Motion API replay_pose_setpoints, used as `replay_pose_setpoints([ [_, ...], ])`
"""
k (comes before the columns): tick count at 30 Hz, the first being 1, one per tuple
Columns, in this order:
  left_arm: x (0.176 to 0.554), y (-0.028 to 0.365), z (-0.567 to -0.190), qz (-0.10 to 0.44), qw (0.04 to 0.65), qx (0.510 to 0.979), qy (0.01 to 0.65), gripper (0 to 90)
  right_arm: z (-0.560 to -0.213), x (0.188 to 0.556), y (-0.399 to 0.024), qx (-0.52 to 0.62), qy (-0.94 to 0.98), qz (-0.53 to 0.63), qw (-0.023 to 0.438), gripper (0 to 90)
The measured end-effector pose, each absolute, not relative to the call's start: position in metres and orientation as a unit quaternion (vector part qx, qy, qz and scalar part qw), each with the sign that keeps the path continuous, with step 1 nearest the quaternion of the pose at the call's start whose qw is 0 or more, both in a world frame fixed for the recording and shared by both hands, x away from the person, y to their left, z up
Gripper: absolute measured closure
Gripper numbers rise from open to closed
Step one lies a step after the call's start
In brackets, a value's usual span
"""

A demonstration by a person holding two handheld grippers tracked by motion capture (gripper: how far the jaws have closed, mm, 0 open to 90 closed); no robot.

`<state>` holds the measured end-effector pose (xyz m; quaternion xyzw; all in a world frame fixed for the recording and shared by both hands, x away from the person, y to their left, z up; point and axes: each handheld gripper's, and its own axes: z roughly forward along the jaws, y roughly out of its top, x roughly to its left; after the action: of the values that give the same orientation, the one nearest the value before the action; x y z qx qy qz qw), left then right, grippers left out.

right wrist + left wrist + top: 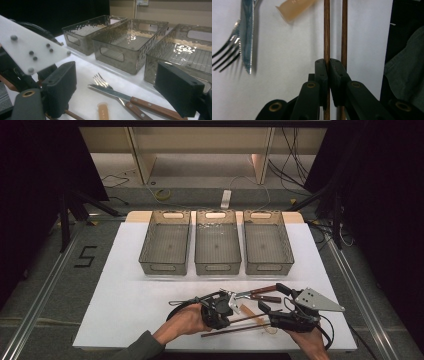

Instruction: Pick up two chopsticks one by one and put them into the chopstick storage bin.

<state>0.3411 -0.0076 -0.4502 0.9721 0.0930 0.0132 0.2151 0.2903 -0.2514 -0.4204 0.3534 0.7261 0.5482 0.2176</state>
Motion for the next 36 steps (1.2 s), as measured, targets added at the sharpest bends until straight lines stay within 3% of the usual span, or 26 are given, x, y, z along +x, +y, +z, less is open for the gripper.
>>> replay_pose_setpoints([
  [36, 0.38, 0.082, -0.375, 0.12, 0.374, 0.887, 0.241, 84.6, -0.422, 0.289, -0.252, 0.351, 0.724, 0.55, 0.224, 18.3],
])
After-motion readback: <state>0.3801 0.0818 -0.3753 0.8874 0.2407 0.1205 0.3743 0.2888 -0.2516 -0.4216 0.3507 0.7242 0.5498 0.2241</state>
